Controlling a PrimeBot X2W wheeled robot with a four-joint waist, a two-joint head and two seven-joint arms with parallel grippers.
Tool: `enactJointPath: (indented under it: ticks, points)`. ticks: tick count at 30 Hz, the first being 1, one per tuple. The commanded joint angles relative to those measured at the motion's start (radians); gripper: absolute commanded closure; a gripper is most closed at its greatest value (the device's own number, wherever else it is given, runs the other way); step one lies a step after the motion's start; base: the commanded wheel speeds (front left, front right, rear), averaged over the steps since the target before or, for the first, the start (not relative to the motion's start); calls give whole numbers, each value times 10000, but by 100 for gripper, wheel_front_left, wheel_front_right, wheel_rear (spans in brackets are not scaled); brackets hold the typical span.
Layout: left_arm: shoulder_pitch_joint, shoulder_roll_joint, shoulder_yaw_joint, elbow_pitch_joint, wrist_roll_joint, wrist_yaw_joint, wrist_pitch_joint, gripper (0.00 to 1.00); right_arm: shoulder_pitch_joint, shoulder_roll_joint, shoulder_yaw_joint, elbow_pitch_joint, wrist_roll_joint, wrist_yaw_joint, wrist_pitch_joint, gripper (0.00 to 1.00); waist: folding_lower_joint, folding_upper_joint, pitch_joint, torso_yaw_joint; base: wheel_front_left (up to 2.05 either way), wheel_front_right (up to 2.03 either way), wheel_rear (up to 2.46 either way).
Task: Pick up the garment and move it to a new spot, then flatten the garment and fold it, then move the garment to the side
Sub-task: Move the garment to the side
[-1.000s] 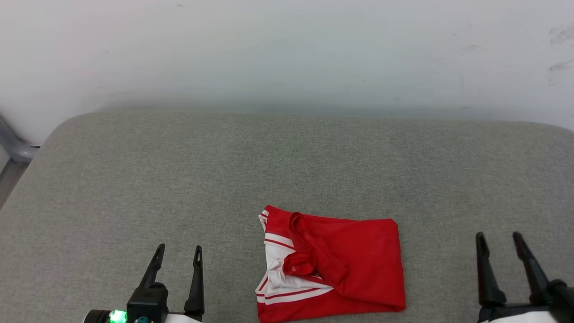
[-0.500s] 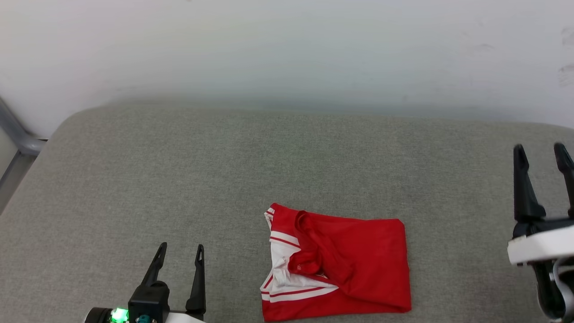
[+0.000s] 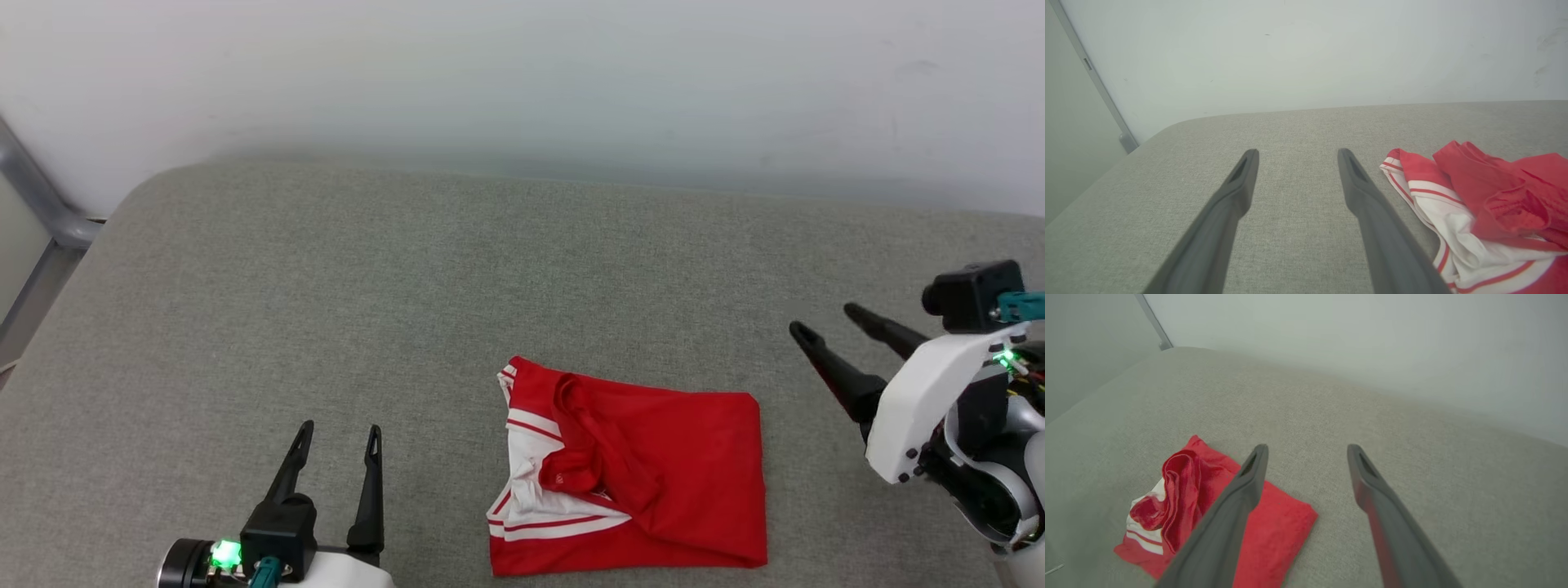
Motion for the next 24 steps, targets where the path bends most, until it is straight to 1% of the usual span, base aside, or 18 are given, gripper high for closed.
enactJointPath:
  ticks: [1, 6, 11, 17, 24]
  points:
    - [-102, -4, -1, -23, 11, -3, -25, 0, -122, -120, 78, 67, 270, -9, 334, 0, -1, -1, 50, 24, 0, 0, 0]
    - [-256, -56, -79, -45, 19, -36, -25, 0, 69, -484, 580, 463, 1279, -9, 1965, 0, -1, -1, 248, 139, 0, 0, 0]
    - [-440, -124, -197, -86, 0, -44, -25, 0, 184, -750, 938, 774, 2025, -9, 2912, 0, -1, -1, 577, 344, 0, 0, 0]
    - [-668, -182, -277, -151, -29, -12, -25, 0, 91, -789, 1361, 1172, 2547, -9, 3311, 0, -1, -1, 1063, 552, 0, 0, 0]
    - [-1014, -219, -375, -116, -43, -45, -25, 0, 17, -551, 2011, 1719, 2783, -9, 3192, 0, -1, -1, 1511, 749, 0, 0, 0]
